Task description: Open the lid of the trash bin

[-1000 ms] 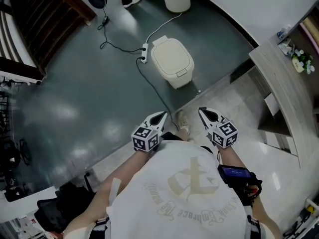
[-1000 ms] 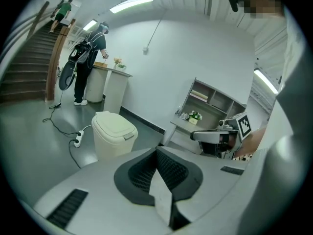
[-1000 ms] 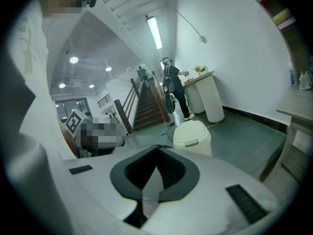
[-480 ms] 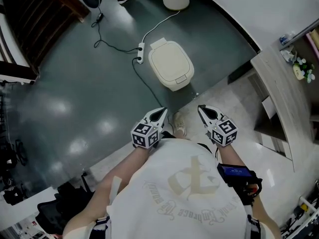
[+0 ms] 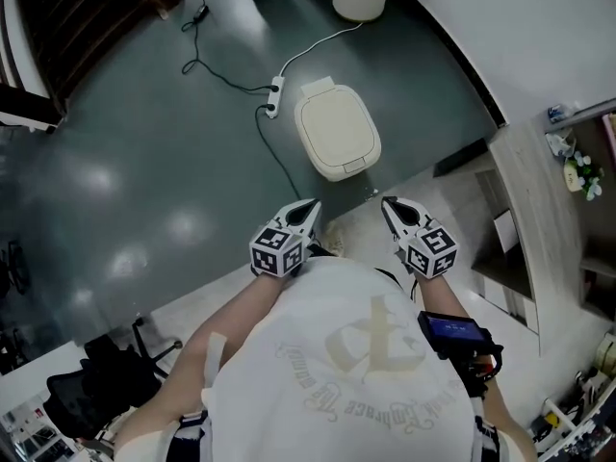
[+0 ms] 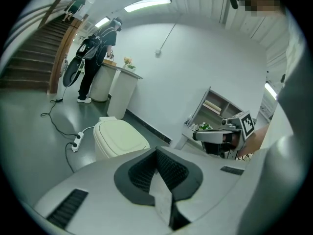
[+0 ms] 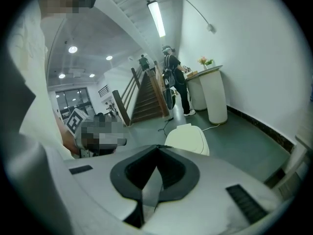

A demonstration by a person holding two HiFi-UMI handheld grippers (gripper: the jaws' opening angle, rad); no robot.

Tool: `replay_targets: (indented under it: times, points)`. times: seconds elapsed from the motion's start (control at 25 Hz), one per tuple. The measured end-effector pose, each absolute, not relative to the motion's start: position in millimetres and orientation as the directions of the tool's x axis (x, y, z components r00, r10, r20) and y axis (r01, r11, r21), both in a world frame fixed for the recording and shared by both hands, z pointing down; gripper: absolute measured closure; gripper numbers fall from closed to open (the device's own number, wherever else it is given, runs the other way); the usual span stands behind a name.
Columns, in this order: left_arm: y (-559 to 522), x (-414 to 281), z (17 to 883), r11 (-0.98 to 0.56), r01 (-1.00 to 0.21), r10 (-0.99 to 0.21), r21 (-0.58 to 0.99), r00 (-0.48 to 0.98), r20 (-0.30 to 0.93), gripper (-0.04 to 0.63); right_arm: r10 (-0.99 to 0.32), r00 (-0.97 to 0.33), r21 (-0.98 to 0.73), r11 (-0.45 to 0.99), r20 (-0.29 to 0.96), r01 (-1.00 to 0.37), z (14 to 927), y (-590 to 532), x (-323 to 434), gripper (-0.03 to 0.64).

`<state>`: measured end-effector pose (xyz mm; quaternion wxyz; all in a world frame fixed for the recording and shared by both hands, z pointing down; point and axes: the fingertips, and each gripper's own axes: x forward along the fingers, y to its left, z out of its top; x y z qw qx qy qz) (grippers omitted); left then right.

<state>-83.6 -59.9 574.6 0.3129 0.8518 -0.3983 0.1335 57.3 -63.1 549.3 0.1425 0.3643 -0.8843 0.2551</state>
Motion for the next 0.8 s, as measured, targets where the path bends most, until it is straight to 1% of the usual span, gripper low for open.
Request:
replay_targets:
  times: [0.28,0.48,0.64,0.8]
  points:
    - [-111.1,-79.6,562.4,-0.515,-0.749,-0.601,0.416,0.662,0.448,0.581,-0.595,-0.68,-0.315,0.607,0.429,-0.73,534.9,-100.3,59.6,0.611]
    - [-127.7,-77.5,558.8,-0.521,-0.75,-0.602,0.408,0.661,0.448,0.581,-0.601,-0.674,-0.312,0.602,0.43,-0.735,535.7,-124.0,61.7,0.611]
    - [-131.1,-83.6,565.8,-0.49,-0.77,-0.61,0.408,0.638,0.47,0.581,-0.569,-0.691,-0.306,0.629,0.446,-0.715,544.0,-134.8,55.5,0.611]
    - [-132.5,-87.8,570.8,-0.442,-0.8,-0.638,0.406,0.598,0.485,0.581,-0.505,-0.714,-0.288,0.679,0.486,-0.676,560.5,-142.4,49.7,0.611]
